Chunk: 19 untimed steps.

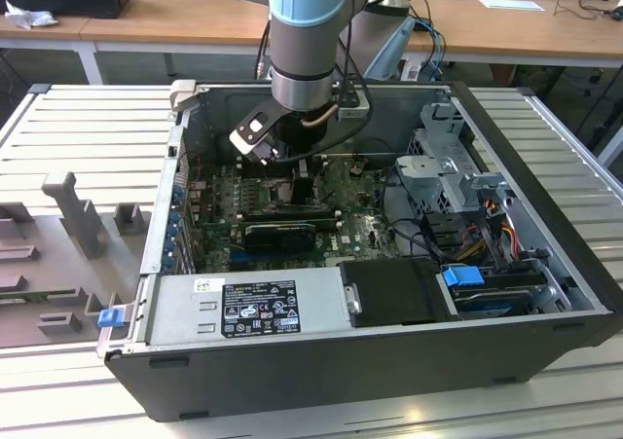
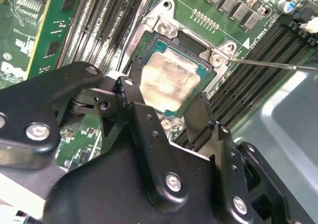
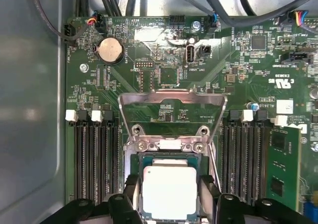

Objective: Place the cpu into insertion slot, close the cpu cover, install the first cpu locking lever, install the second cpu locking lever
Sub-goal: 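Place the cpu into insertion slot, then close the cpu cover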

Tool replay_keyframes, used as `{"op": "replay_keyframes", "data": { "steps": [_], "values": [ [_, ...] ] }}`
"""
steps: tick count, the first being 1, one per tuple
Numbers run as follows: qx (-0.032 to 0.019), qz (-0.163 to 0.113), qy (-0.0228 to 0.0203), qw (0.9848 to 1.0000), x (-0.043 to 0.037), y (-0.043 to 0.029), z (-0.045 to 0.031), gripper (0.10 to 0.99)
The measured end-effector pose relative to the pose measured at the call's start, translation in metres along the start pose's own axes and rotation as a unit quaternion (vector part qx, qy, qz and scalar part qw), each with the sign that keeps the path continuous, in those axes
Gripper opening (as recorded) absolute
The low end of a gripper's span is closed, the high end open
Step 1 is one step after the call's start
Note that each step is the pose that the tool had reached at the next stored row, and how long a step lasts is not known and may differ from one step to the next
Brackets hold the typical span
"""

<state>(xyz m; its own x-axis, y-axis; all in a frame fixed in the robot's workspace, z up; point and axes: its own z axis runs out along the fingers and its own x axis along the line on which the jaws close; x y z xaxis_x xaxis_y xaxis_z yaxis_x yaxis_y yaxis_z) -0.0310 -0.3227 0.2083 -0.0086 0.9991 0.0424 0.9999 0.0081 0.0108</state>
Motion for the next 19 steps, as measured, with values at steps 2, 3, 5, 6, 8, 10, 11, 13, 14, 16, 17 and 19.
{"op": "replay_keyframes", "data": {
  "steps": [2, 3, 5, 6, 8, 10, 11, 13, 14, 16, 17, 19],
  "values": [
    [0.0001, 0.0, 0.0, 1.0, 0.0002, 0.0, -0.0054, 0.459],
    [0.0001, 0.0, 0.0, 1.0, 0.0003, 0.0001, -0.0067, 0.337],
    [0.0002, 0.0, 0.0, 1.0, 0.0004, 0.0001, -0.0091, 0.275],
    [0.0002, 0.0, 0.0, 1.0, 0.0004, 0.0001, -0.0094, 0.216],
    [0.0002, 0.0, 0.0, 1.0, 0.0005, 0.0001, -0.0114, 0.106],
    [0.0002, 0.0, 0.0, 1.0, 0.0006, 0.0002, -0.0149, 0.106],
    [0.0002, 0.0, 0.0, 1.0, 0.0007, 0.0002, -0.0159, 0.106],
    [0.0002, 0.0, 0.0, 1.0, 0.0008, 0.0002, -0.0178, 0.106],
    [0.0002, 0.0, 0.0, 1.0, 0.0008, 0.0002, -0.0185, 0.106],
    [0.0002, 0.0, 0.0, 1.0, 0.0008, 0.0002, -0.0198, 0.106],
    [0.0002, 0.0, 0.0, 1.0, 0.0009, 0.0002, -0.0206, 0.106],
    [0.0001, 0.0, 0.0001, 1.0, 0.0009, 0.0002, -0.0208, 0.106]
  ]
}}
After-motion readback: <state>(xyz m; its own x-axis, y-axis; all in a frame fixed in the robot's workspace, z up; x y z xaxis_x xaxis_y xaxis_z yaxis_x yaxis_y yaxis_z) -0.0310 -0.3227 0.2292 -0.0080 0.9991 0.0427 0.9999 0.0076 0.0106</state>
